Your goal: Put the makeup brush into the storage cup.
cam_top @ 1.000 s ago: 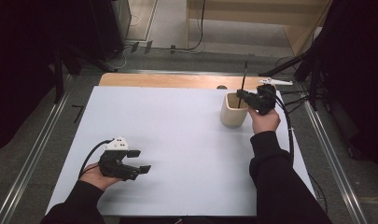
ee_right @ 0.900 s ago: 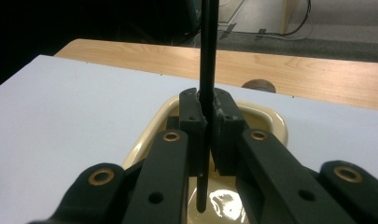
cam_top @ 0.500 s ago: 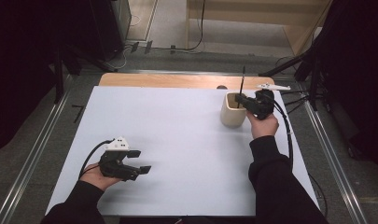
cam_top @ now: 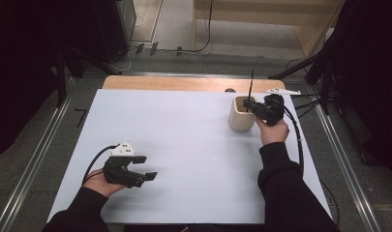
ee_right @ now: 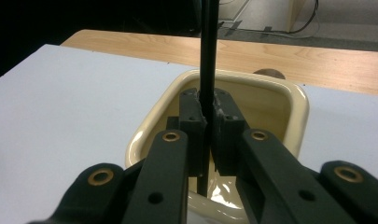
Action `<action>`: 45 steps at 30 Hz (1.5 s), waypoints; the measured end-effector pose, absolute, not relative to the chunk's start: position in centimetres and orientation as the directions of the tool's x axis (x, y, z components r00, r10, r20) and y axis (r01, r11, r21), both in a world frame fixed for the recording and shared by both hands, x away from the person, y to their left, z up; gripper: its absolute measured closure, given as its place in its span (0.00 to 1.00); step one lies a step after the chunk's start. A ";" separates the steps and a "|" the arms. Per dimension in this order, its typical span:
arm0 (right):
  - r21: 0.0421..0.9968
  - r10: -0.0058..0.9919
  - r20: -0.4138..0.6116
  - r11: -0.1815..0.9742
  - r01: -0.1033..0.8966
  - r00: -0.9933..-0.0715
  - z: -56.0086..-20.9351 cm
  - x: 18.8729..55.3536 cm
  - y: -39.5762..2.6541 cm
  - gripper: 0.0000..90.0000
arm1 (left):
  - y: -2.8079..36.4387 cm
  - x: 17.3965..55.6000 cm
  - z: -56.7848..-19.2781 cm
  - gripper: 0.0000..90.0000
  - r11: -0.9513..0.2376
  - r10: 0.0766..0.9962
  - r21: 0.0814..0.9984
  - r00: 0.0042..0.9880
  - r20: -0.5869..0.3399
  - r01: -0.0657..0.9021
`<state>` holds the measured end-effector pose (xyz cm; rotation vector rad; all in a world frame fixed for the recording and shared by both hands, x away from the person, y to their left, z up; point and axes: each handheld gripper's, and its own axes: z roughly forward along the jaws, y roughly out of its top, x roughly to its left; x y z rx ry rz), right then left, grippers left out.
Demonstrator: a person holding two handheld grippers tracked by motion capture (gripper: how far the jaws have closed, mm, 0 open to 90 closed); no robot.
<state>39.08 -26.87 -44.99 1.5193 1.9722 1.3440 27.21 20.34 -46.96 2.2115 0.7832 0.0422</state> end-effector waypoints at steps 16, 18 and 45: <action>0.845 0.881 0.262 -0.012 0.535 -0.394 -44.5 38.2 -27.2 0.46 | 20.4 27.2 -46.9 0.28 -0.511 0.546 0.686 0.812 -0.208 0.519; 0.843 0.880 0.260 -0.006 0.538 -0.398 -44.5 38.2 -27.1 0.45 | 20.4 27.2 -46.9 0.28 -0.511 0.547 0.685 0.811 -0.208 0.520; 0.822 0.829 0.273 0.062 0.565 -0.488 -43.5 36.4 -25.3 0.39 | 20.6 27.3 -46.9 0.28 -0.507 0.548 0.684 0.808 -0.214 0.525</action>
